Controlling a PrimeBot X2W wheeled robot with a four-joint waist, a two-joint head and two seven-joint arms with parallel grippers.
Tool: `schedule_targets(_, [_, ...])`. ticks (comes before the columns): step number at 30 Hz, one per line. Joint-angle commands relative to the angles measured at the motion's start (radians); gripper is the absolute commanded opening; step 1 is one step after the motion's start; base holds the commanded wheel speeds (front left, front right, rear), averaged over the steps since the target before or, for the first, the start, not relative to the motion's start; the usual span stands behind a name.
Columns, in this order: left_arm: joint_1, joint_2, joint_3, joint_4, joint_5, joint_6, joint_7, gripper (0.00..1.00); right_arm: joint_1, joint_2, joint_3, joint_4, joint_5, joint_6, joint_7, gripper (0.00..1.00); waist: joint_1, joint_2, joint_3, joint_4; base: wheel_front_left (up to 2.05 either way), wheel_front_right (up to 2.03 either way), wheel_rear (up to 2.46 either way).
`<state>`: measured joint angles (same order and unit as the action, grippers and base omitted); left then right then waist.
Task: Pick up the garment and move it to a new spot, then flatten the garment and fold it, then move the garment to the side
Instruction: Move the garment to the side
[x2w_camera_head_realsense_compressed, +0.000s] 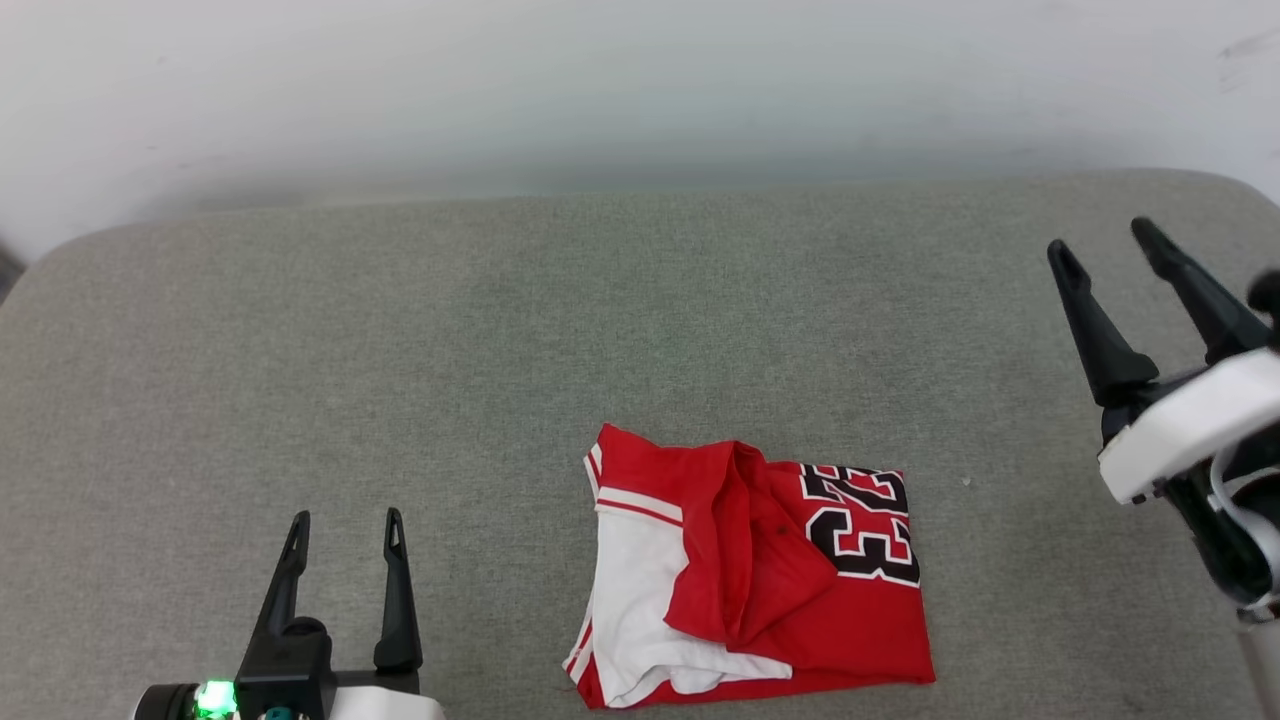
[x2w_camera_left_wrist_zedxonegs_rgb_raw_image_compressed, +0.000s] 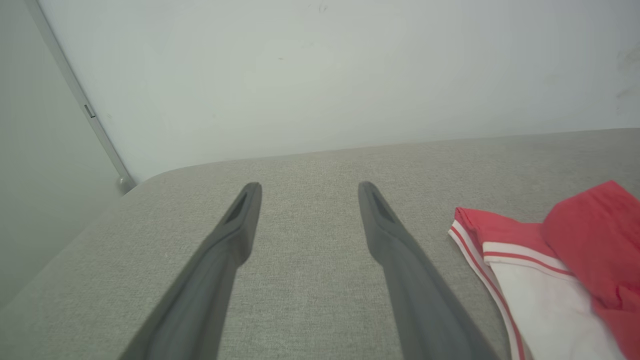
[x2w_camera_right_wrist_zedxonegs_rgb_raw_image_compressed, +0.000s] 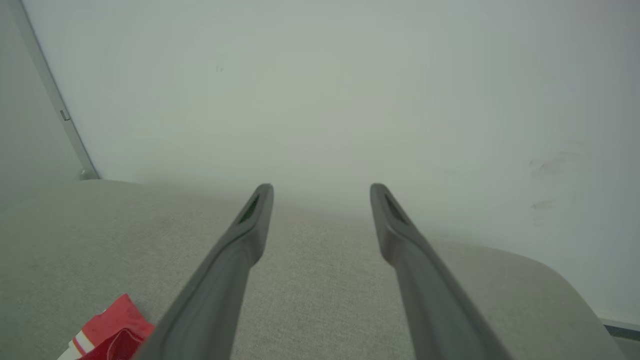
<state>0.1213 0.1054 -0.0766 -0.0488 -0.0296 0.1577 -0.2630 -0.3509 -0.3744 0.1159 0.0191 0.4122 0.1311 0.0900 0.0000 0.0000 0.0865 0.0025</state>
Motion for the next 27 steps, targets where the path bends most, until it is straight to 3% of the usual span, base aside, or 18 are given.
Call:
schedule_targets(1, [-0.012, -0.002, 0.0, -0.002, 0.005, -0.005, -0.002, 1.0, -0.03, -0.033, 0.037, 0.011, 0.056, 0.0, 0.103, 1.0, 0.0, 0.0, 0.009, 0.004, 0.0, 0.0, 0.0])
schedule_targets(2, [-0.015, -0.003, -0.001, -0.001, 0.006, -0.005, -0.002, 1.0, -0.047, -0.056, 0.061, 0.02, 0.105, -0.001, 0.188, 1.0, 0.0, 0.0, 0.014, 0.006, 0.0, 0.0, 0.0])
schedule_targets(3, [-0.015, -0.003, -0.001, -0.001, 0.006, -0.005, -0.002, 1.0, -0.047, -0.056, 0.061, 0.02, 0.105, -0.001, 0.188, 1.0, 0.0, 0.0, 0.014, 0.006, 0.0, 0.0, 0.0])
schedule_targets(9, [-0.035, -0.006, -0.003, 0.0, 0.008, -0.011, -0.002, 1.0, -0.05, -0.171, 0.151, 0.065, 0.372, 0.0, 0.61, 1.0, 0.0, 0.0, 0.043, 0.022, 0.0, 0.0, 0.0])
schedule_targets(13, [-0.054, -0.009, -0.004, -0.001, 0.007, -0.015, -0.002, 1.0, -0.003, -0.189, 0.159, 0.101, 0.527, 0.0, 0.792, 1.0, 0.0, 0.0, 0.069, 0.034, 0.0, 0.0, 0.0])
schedule_targets(18, [-0.082, -0.012, -0.006, -0.002, 0.01, -0.023, -0.002, 1.0, 0.035, -0.146, 0.153, 0.135, 0.607, 0.0, 0.852, 1.0, 0.0, 0.0, 0.113, 0.049, 0.0, 0.0, 0.0])
schedule_targets(27, [-0.137, -0.015, -0.012, 0.001, 0.013, -0.033, -0.002, 1.0, 0.013, -0.031, 0.213, 0.251, 0.59, -0.001, 0.788, 1.0, 0.0, 0.0, 0.196, 0.072, 0.0, 0.0, 0.0])
